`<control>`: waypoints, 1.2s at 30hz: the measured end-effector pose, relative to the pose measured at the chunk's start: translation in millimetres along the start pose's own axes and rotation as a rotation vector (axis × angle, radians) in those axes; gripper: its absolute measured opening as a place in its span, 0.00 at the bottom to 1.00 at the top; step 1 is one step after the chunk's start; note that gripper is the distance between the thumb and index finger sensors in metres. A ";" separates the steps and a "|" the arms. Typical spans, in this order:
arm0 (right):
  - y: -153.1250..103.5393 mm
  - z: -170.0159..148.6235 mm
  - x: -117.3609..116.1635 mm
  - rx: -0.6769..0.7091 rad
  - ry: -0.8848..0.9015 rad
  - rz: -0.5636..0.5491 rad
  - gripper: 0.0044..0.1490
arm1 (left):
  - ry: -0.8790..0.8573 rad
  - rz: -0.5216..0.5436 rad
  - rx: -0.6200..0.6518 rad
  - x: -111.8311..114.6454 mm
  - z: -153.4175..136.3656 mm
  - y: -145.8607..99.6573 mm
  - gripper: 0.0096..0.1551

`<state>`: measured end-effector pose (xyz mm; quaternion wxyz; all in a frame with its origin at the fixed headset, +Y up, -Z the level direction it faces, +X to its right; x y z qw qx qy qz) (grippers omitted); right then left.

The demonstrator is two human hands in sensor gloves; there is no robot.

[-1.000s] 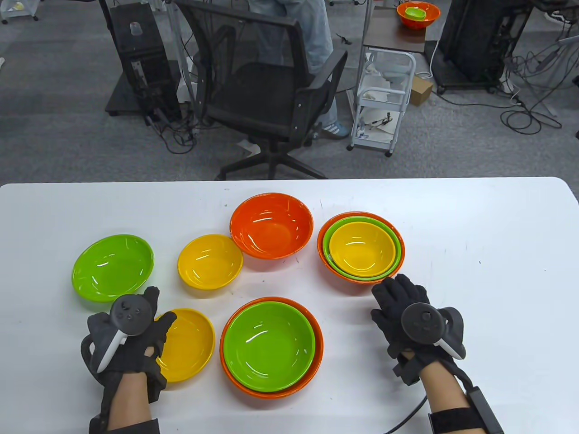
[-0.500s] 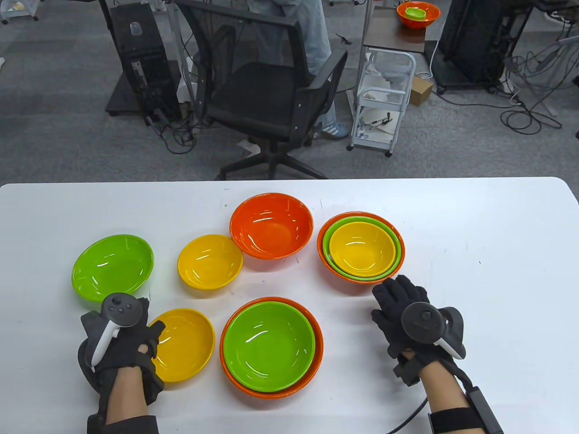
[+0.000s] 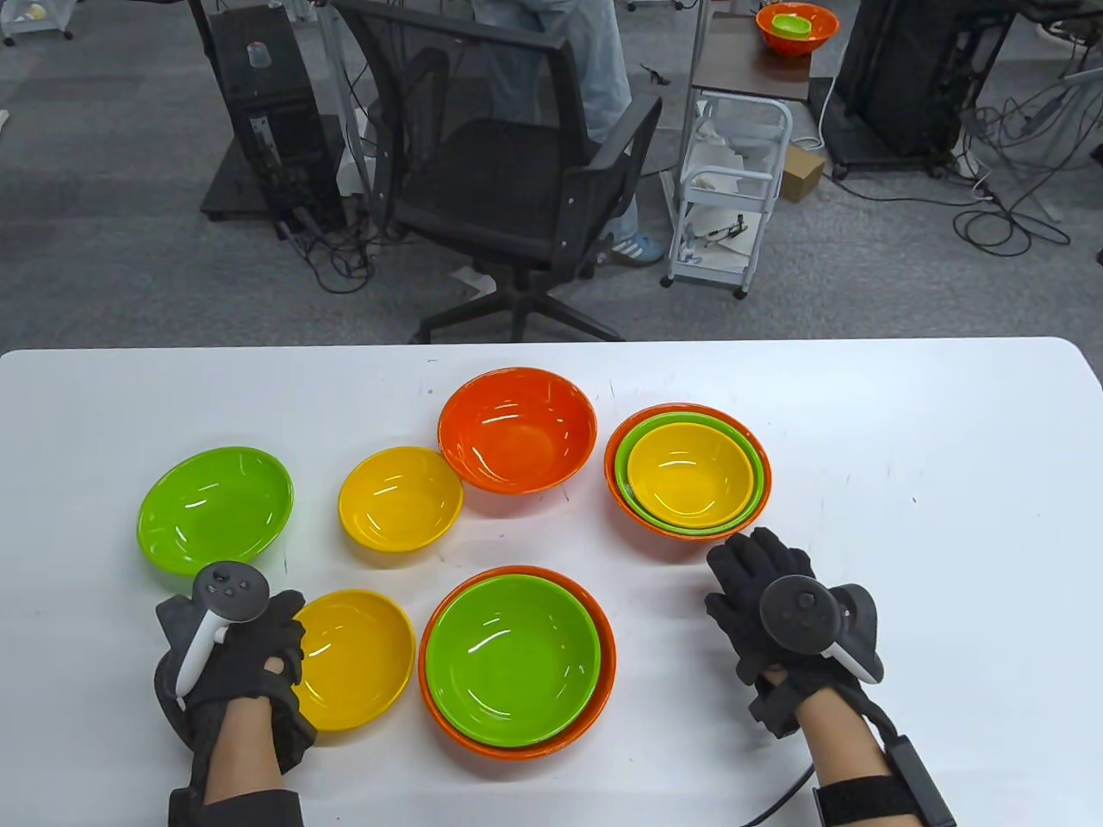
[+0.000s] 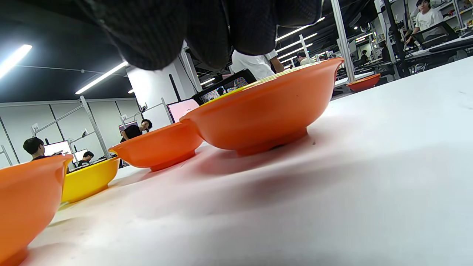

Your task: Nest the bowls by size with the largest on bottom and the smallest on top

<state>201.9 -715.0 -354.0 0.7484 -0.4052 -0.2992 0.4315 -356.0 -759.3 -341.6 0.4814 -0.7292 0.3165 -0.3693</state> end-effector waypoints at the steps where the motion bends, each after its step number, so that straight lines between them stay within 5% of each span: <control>1: 0.0 0.1 0.1 0.001 0.000 0.000 0.37 | -0.003 0.008 -0.001 -0.2 0.0 0.0 0.30; 19: -0.4 -3.5 0.6 -0.013 0.014 -0.012 0.37 | -0.151 0.144 0.121 -14.6 7.7 -7.0 0.31; 36: -1.2 -6.2 0.6 -0.019 0.019 -0.010 0.37 | -0.234 0.093 0.450 12.3 95.7 -23.1 0.34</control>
Point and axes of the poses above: the tracker on the back of each hand, its own z axis roughly to the thumb side, its own y axis roughly from the wrist to the fingertips, x = y × z, the point moved 3 cm from there along y, roughly from the wrist to the fingertips, and after that the axes turned 12 degrees about x, right-handed, at the moved point
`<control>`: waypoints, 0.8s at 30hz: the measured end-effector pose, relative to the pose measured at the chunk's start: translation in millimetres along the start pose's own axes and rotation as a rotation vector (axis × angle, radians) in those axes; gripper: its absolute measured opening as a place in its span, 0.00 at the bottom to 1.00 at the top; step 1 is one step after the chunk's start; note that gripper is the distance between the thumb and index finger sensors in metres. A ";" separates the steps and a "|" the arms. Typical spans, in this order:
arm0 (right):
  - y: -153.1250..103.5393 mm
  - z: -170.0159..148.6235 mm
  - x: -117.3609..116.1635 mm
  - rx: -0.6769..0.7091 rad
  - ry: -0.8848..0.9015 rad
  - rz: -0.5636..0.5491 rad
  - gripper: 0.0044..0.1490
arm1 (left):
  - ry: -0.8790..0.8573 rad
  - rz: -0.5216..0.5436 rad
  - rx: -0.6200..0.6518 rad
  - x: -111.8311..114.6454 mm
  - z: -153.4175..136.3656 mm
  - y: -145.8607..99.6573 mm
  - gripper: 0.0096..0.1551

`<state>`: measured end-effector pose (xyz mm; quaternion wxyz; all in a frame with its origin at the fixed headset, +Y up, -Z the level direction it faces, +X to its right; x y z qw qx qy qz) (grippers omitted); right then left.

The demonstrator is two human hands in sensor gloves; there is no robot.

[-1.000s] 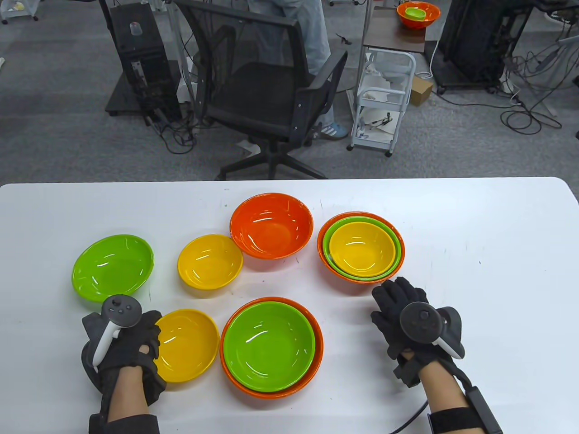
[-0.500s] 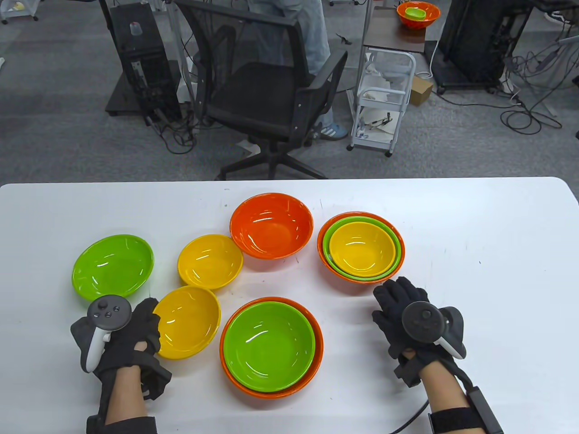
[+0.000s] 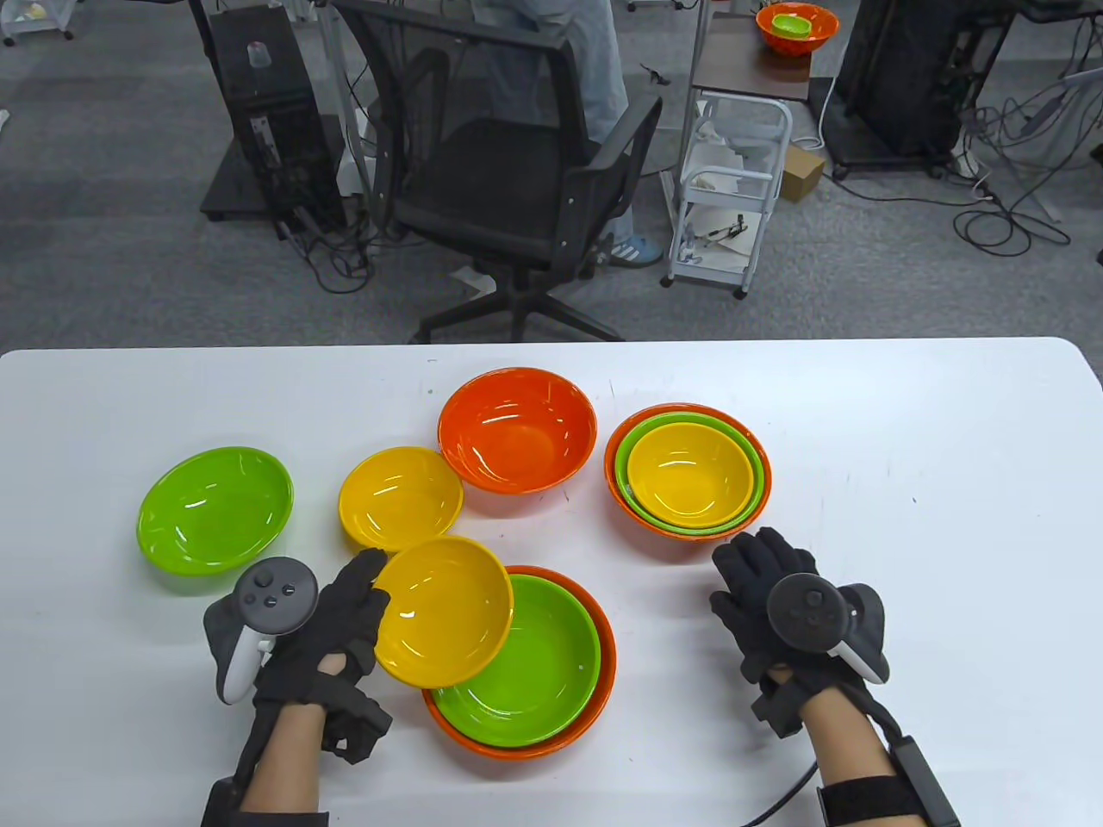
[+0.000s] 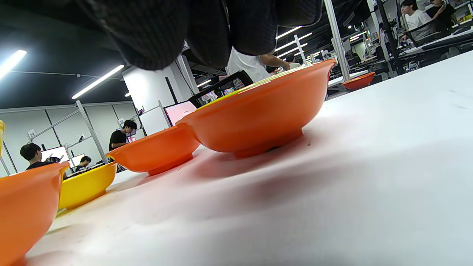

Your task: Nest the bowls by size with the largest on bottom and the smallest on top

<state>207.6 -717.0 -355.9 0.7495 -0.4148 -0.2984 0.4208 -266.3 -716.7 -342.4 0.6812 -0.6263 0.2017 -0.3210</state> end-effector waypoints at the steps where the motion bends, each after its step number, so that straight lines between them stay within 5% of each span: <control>1: 0.0 -0.1 -0.1 -0.001 0.000 0.001 0.37 | 0.014 -0.008 0.014 4.3 5.6 0.7 0.34; 24: 0.2 -0.4 -2.0 -0.016 -0.005 0.018 0.37 | 0.254 -0.092 0.105 37.4 44.8 1.5 0.33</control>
Point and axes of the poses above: the tracker on the back of each hand, its own z axis roughly to the thumb side, its own y axis roughly from the wrist to the fingertips, x = y × z, the point moved 3 cm from there along y, roughly from the wrist to the fingertips, and after that the axes turned 12 degrees about x, right-handed, at the moved point
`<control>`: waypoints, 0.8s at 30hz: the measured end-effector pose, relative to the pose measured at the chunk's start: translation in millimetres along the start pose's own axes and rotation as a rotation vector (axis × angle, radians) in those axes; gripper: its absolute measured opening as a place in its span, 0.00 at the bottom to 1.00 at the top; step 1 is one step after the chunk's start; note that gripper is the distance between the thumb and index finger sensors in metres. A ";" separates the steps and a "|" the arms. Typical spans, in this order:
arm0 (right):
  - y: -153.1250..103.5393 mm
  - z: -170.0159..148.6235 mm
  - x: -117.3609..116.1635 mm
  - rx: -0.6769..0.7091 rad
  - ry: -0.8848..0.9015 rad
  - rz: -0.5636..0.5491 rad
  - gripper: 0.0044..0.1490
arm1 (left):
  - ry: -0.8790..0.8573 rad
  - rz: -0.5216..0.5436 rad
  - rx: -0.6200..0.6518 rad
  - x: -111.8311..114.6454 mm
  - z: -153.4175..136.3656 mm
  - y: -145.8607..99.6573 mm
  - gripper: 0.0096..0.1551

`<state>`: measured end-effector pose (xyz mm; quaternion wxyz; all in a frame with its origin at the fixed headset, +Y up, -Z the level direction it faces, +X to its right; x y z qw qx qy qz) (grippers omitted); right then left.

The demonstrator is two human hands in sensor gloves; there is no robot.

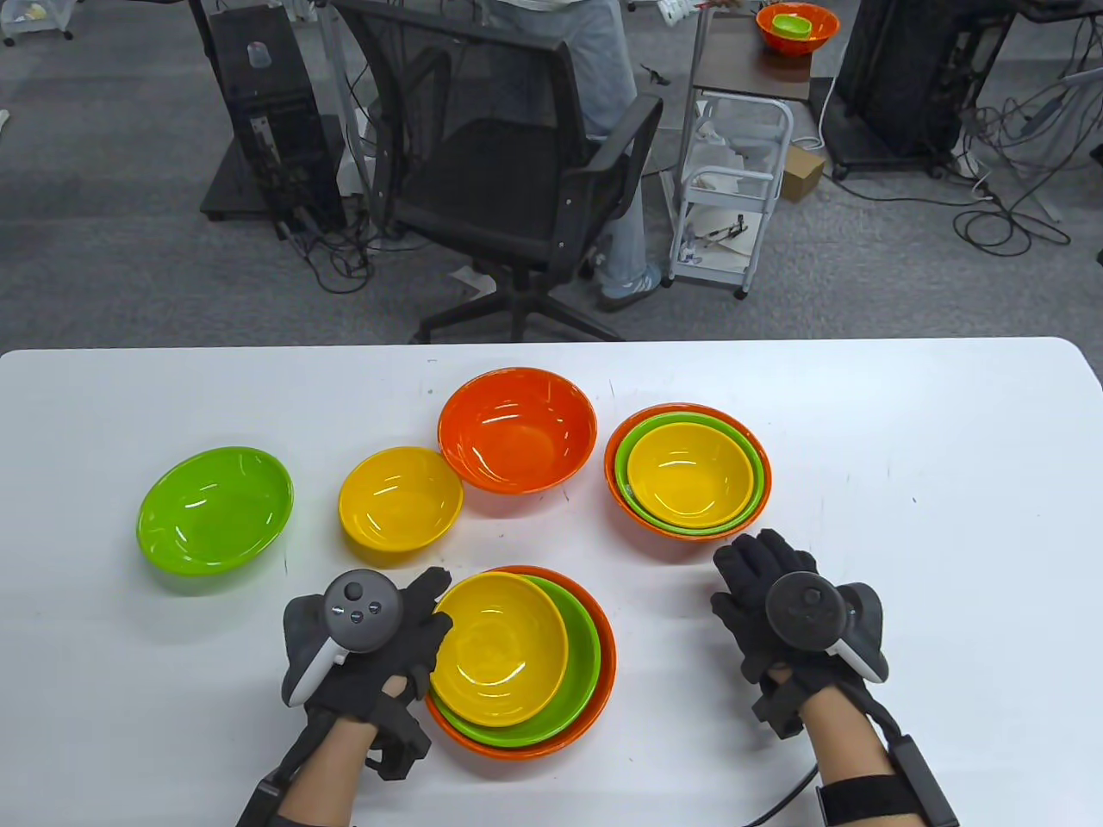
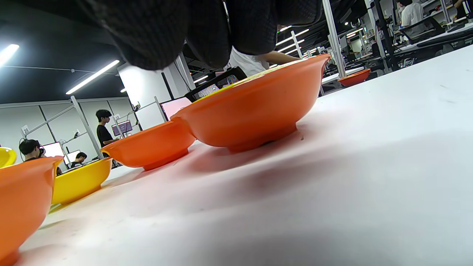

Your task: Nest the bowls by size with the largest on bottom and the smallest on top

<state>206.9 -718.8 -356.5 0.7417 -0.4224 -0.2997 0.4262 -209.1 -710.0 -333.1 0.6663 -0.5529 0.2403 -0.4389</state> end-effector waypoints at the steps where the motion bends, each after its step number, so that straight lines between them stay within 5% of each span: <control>1: 0.0 -0.1 -0.1 -0.001 0.000 0.001 0.37 | 0.015 -0.011 0.006 1.2 1.0 0.6 0.33; 15: -0.7 -3.4 0.4 -0.020 0.010 0.009 0.37 | 0.331 -0.056 0.024 3.1 17.8 0.7 0.27; 24: -0.1 -3.7 -0.6 -0.017 0.007 0.015 0.37 | 0.334 -0.062 0.024 2.3 17.6 -0.3 0.28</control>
Point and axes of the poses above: the tracker on the back of each hand, its own z axis roughly to the thumb side, its own y axis roughly from the wrist to the fingertips, x = y × z, the point moved 3 cm from there along y, roughly from the wrist to the fingertips, and after that the axes turned 12 degrees about x, right-handed, at the moved point
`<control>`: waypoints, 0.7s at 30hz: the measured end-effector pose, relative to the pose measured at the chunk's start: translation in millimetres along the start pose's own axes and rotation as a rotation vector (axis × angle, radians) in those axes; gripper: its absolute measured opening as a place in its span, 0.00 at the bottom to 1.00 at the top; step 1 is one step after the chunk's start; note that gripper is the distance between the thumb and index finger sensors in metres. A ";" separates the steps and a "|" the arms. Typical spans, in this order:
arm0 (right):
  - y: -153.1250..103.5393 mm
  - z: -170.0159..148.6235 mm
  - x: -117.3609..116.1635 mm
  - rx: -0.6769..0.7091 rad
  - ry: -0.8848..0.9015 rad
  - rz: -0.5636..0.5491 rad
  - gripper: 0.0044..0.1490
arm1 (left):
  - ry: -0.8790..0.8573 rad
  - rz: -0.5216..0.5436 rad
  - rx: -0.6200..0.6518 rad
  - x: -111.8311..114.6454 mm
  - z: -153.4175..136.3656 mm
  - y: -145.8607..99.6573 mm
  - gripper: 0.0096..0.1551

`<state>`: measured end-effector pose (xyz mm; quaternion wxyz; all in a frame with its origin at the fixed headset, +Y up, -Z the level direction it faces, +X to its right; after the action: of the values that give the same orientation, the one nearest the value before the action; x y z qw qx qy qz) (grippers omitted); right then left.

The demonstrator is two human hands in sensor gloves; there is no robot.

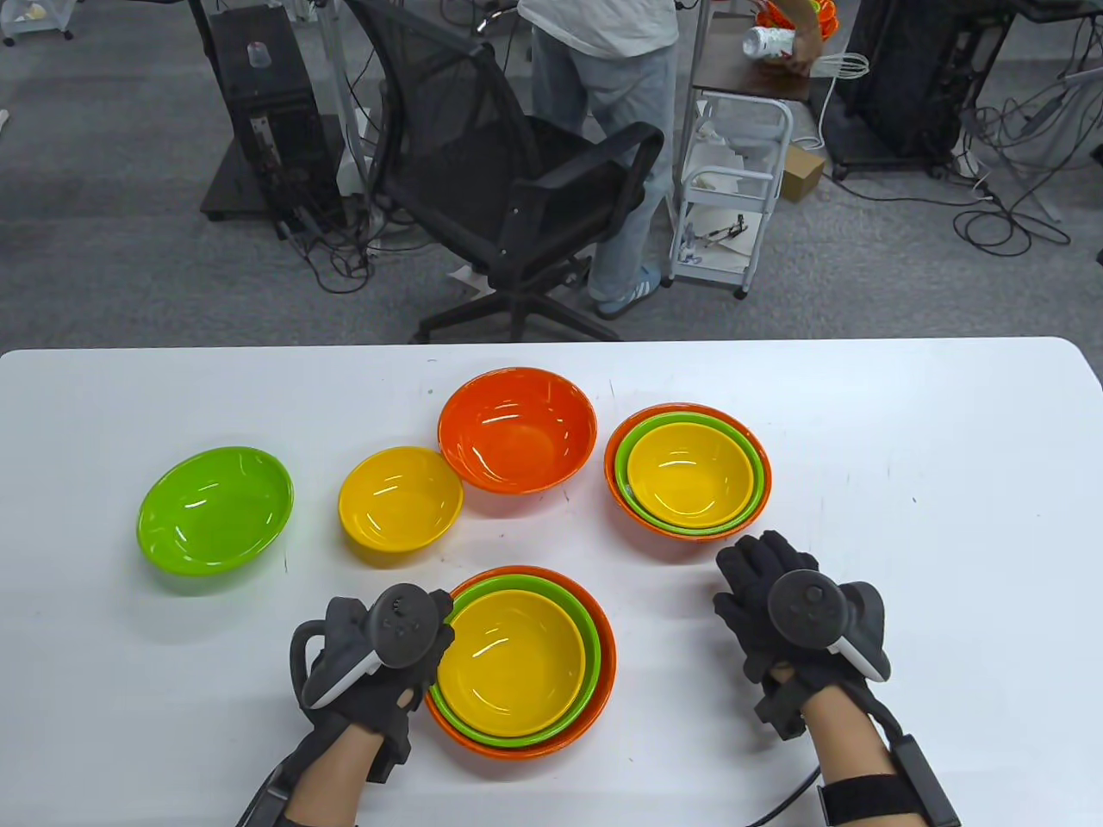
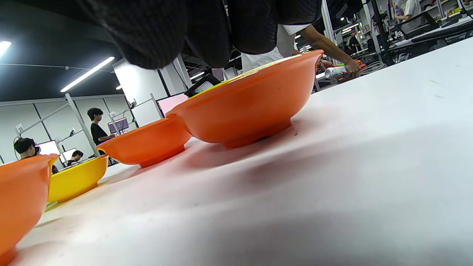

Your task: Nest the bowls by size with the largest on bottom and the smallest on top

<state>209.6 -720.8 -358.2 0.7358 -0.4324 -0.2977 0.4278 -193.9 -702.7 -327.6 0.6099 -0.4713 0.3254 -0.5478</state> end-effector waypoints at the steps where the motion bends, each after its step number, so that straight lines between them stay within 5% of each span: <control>1: 0.1 0.0 0.0 0.000 0.000 0.000 0.37 | 0.001 0.003 0.000 -0.3 -0.2 -0.2 0.29; 14: 0.8 0.9 -1.1 0.008 0.005 0.003 0.37 | 0.070 0.072 -0.043 -15.6 -20.6 -2.3 0.34; 21: 2.1 3.0 -1.5 0.020 0.002 -0.001 0.37 | 0.107 0.062 -0.199 -17.1 -56.2 4.3 0.39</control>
<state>205.7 -720.5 -358.8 0.7405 -0.4253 -0.2929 0.4302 -246.9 -698.5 -352.9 0.5584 -0.4892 0.4247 -0.5181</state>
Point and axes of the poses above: the tracker on the back of each hand, its own z axis roughly to the thumb side, its own y axis roughly from the wrist to the fingertips, x = y × z, the point moved 3 cm from there along y, roughly from the wrist to the fingertips, and after that the axes turned 12 degrees about x, right-handed, at the moved point
